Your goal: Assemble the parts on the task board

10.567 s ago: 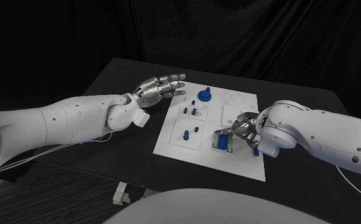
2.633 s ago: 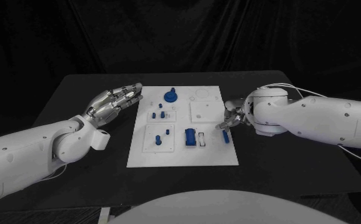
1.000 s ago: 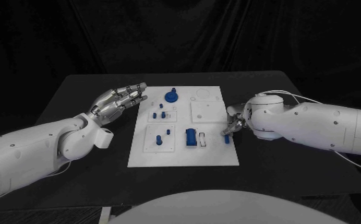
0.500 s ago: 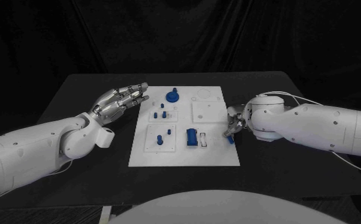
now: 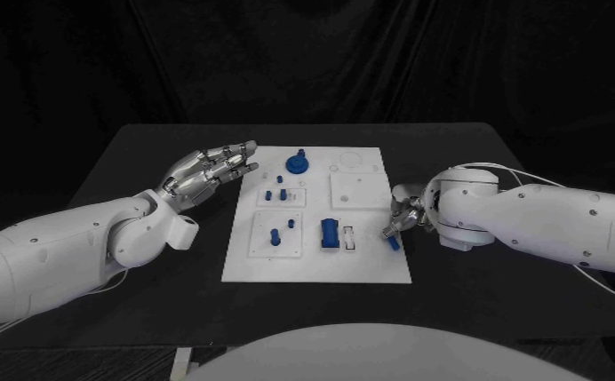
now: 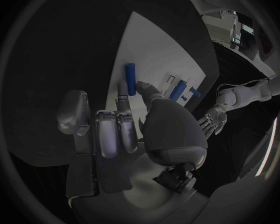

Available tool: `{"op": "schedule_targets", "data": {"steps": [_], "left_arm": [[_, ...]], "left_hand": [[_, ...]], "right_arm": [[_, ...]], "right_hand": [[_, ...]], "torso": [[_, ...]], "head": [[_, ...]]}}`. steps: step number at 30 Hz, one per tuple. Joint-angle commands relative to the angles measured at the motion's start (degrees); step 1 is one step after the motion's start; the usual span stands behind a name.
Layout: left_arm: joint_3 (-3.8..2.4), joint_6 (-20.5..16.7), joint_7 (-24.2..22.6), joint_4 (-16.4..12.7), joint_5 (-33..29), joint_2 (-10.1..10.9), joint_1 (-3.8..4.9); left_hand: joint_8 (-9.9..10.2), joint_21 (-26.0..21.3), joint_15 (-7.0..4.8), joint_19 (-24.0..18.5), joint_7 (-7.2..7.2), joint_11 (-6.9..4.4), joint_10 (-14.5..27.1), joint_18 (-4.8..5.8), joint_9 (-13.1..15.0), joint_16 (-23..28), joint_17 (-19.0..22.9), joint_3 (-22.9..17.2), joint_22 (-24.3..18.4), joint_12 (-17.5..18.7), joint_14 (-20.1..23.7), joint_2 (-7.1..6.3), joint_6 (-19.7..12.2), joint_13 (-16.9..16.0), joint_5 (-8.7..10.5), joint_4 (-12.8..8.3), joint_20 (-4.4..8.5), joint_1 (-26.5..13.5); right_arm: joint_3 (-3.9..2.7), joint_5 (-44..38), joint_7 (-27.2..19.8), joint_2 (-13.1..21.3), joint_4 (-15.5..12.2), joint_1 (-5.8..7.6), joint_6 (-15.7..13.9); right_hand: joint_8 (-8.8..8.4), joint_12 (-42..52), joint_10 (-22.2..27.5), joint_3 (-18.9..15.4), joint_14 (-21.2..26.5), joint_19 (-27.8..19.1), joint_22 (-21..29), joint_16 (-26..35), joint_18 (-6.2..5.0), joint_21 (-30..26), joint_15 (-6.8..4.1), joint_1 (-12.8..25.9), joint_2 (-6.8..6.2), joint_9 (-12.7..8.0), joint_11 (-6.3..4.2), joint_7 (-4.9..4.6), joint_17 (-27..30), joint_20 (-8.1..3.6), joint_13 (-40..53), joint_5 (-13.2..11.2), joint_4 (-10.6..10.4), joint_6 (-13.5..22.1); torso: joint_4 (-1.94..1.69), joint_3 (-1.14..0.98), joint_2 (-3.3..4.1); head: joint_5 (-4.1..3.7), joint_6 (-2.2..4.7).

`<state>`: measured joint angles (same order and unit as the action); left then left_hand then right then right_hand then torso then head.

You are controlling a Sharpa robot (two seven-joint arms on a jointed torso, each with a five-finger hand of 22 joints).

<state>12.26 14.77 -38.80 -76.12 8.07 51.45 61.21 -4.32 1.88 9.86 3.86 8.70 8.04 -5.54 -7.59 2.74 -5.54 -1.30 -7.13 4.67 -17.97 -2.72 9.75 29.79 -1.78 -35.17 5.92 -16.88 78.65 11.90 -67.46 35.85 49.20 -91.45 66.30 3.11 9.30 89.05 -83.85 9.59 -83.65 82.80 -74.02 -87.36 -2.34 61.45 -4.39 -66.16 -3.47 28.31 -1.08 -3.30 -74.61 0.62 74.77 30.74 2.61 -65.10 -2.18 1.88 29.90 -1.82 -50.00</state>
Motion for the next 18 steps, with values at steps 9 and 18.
{"op": "schedule_targets", "data": {"steps": [9,18], "left_arm": [[-0.06,1.2,-1.6,-0.2,0.0,-0.1,-0.09],[-0.06,1.6,-1.2,-0.1,0.0,-0.3,-0.1]], "left_hand": [[-0.5,0.5,0.57,1.1,-0.06,0.83,0.0,-2.43,0.5,-0.9,-0.2,-1.2,1.2,-0.8,-0.8,-0.1,-0.1,-0.8,-1.08,0.1,0.01,1.1],[-0.5,0.6,0.72,1.2,-0.04,0.92,-0.1,-2.36,0.5,-1.0,-0.2,-1.3,1.3,-1.0,-0.9,-0.12,-0.2,-0.8,-1.07,0.1,-0.01,1.1]], "right_arm": [[-0.09,20.9,0.1,-1.2,0.1,1.74,-5.2],[-0.08,24.5,0.3,-2.9,1.6,1.47,-6.5]], "right_hand": [[0.32,1.0,-6.1,11.3,-4.9,0.2,-8.8,0.3,-3.03,0.1,-1.53,0.9,0.01,1.5,-1.43,1.27,-7.6,-0.14,15.2,2.1,2.7,1.0],[0.55,1.0,-6.1,11.7,-4.9,0.3,-8.8,0.3,-3.01,0.2,-1.57,1.8,0.22,1.9,-1.47,1.3,-7.7,-0.2,15.2,1.6,2.6,1.4]], "torso": [[-0.06,0.04,-0.03],[-0.08,0.0,0.05]], "head": [[0.16,0.0],[-0.19,0.0]]}}
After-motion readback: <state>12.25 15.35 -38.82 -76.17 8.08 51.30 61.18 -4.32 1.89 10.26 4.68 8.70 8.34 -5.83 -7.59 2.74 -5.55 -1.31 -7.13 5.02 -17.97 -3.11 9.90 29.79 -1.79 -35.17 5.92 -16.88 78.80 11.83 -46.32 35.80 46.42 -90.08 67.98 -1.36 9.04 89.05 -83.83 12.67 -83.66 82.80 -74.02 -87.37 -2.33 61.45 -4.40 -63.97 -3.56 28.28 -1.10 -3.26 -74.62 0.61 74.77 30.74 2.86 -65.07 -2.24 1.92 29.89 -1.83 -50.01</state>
